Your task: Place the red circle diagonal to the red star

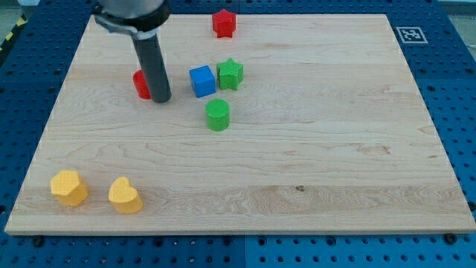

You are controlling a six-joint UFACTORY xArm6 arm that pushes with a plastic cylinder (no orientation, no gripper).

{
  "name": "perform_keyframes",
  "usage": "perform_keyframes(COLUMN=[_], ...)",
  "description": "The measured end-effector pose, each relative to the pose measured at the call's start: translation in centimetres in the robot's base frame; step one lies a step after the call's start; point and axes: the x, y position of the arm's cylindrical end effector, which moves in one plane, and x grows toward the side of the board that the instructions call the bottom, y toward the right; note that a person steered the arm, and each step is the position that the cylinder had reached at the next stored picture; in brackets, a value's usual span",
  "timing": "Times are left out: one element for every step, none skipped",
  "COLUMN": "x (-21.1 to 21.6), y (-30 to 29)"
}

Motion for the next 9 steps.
perform_keyframes(x=[-2.3,0.7,2.6,1.2,-1.1,-3.0,-2.7,-1.9,-4.4], y=[0.0,0.5,-0.3,-2.1,-2.1,-1.8,-3.1,-6.3,-9.3])
